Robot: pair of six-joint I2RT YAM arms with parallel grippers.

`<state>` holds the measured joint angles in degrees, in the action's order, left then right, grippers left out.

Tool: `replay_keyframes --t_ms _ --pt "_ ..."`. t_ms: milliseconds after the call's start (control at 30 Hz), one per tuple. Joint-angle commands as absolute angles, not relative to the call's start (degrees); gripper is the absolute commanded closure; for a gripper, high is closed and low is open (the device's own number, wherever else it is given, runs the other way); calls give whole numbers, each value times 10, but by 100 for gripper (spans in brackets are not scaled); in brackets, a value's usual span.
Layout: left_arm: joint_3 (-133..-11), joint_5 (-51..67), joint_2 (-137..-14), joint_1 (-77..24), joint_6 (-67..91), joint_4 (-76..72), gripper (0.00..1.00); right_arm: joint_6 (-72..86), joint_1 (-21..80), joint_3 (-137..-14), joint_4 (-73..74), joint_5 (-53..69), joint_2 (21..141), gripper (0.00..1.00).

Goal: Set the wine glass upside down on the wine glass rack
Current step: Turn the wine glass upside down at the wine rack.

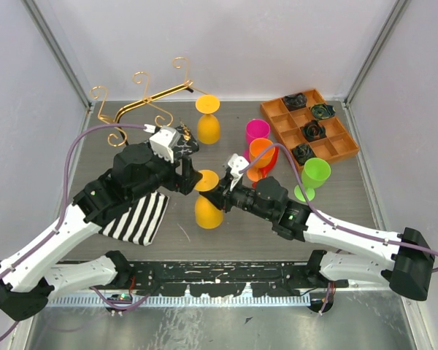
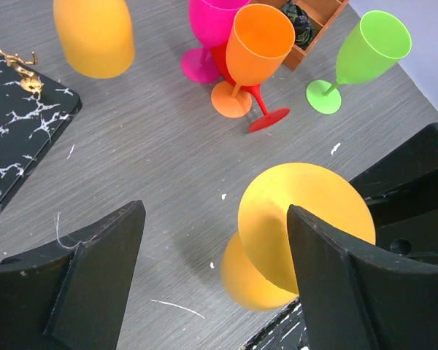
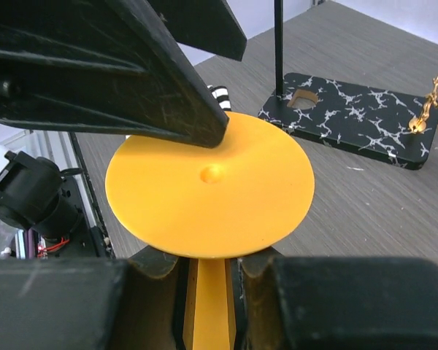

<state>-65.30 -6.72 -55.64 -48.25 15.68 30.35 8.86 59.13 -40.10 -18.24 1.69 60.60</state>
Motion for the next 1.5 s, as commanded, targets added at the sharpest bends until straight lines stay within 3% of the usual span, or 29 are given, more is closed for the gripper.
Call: replay_keyframes --t_ms 0,1133,1467 --pt "-649 -72 -558 -481 162 292 15 66 593 -431 -234 28 588 99" --pt "-725 -86 -548 -480 163 297 13 47 594 -386 -268 -25 555 99" --pt "-784 -155 -571 -467 114 363 13 22 594 -340 -388 -24 572 99"
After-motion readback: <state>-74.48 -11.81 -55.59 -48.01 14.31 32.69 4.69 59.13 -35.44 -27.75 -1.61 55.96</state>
